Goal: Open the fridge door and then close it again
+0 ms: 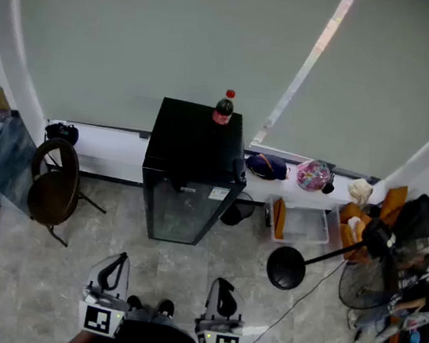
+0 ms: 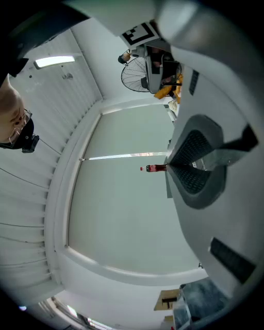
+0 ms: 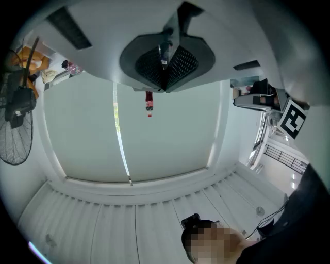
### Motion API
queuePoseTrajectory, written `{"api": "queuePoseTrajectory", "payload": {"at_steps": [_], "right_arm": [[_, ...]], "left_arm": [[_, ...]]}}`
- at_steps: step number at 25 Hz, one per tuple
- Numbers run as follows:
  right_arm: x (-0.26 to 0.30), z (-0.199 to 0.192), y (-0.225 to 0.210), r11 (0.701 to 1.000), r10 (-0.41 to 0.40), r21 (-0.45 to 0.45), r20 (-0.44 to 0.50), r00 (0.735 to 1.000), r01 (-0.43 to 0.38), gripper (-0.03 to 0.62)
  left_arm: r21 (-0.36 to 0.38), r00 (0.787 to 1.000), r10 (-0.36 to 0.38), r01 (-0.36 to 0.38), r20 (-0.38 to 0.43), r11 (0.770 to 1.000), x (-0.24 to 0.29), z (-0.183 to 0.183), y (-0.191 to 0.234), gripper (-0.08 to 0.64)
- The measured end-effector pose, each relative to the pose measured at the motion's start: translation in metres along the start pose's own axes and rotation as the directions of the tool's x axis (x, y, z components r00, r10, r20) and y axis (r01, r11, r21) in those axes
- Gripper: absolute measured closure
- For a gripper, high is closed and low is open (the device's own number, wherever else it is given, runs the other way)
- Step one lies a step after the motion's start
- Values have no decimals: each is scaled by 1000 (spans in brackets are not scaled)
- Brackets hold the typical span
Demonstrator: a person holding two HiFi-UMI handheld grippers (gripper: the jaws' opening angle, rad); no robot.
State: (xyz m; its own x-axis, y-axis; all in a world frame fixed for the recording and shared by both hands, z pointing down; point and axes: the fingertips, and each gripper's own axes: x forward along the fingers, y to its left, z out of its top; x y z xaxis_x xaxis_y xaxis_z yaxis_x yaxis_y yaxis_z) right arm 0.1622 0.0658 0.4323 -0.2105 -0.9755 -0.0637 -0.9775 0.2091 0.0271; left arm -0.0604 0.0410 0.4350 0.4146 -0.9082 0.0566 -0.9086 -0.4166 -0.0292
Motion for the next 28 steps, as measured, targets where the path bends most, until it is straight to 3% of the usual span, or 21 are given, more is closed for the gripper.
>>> {"api": "queuePoseTrajectory", "payload": {"at_steps": [16, 21, 23, 28], "right_arm": [[6, 0, 34, 999, 40, 15, -12, 999, -40, 578], [10, -1, 39, 999, 51, 19, -6, 999, -51, 571], [11, -1, 41, 998, 67, 18, -10, 998, -67, 540], [16, -5, 46, 996, 89, -2, -36, 995, -90, 345]], "left_arm": [[-28, 999, 42, -41, 19, 999, -21, -5, 29, 552], [-5, 999, 24, -24, 34, 1000, -20, -3, 33, 525], [-6, 999, 11, -11, 36, 1000, -17, -3, 33, 461], [10, 999, -28, 28, 28, 1000, -14, -3, 32, 315]]}}
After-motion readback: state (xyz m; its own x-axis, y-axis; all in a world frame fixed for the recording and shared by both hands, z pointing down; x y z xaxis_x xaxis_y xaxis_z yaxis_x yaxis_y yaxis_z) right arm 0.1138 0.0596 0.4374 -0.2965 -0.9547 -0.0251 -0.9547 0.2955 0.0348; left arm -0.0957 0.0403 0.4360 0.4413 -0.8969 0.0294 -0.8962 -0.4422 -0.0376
